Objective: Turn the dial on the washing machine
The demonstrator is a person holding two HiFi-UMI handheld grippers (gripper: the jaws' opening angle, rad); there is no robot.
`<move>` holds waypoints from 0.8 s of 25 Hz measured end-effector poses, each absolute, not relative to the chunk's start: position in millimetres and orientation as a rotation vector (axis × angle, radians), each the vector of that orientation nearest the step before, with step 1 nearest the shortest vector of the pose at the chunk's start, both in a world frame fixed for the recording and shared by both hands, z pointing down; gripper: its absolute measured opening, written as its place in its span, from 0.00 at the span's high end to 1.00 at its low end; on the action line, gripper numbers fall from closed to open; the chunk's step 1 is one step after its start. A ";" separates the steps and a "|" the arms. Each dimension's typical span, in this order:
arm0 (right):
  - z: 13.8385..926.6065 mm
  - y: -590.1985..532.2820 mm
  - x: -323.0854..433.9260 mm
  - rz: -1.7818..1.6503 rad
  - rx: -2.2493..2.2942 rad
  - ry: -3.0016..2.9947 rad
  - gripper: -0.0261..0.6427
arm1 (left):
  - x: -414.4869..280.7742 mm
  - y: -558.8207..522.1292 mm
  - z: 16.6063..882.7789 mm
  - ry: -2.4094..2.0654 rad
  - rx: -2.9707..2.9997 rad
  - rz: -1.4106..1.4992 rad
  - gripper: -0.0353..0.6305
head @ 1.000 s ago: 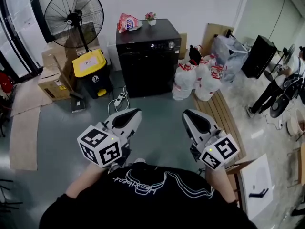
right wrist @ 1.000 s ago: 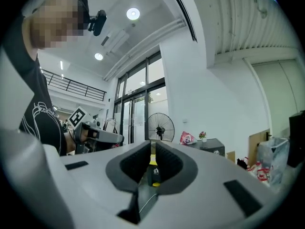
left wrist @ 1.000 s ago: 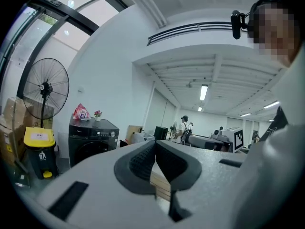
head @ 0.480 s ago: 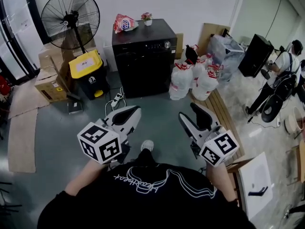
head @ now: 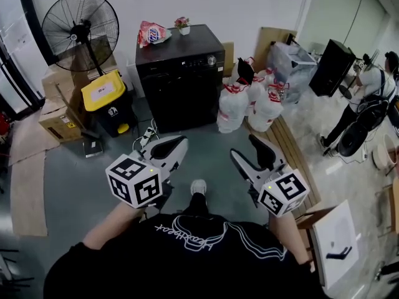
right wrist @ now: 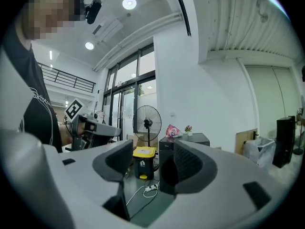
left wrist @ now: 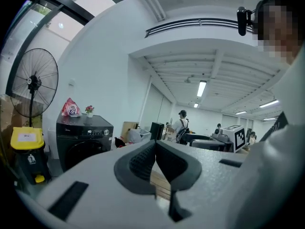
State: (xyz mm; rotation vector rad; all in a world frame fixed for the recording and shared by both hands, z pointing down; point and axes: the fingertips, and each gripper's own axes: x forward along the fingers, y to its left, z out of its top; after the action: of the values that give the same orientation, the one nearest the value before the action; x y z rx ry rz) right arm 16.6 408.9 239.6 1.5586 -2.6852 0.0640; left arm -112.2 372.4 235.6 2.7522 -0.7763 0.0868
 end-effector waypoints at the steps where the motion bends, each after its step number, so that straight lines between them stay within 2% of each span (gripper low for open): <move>1: 242.4 399.7 21.3 0.071 1.564 -2.681 0.57 | -106.0 362.8 238.6 -0.763 2.755 0.102 0.94; 13: 268.4 221.6 94.9 0.204 1.642 -2.650 0.56 | -20.5 169.2 262.9 -0.727 2.733 0.171 0.94; 20: 295.0 117.4 122.6 0.308 1.647 -2.598 0.55 | 0.9 57.7 290.5 -0.754 2.665 0.193 0.94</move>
State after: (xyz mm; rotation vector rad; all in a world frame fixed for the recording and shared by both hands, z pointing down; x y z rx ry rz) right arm 122.6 117.4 295.0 1.6466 -2.5984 0.3082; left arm 0.9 57.7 290.5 2.6650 -0.7535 0.1931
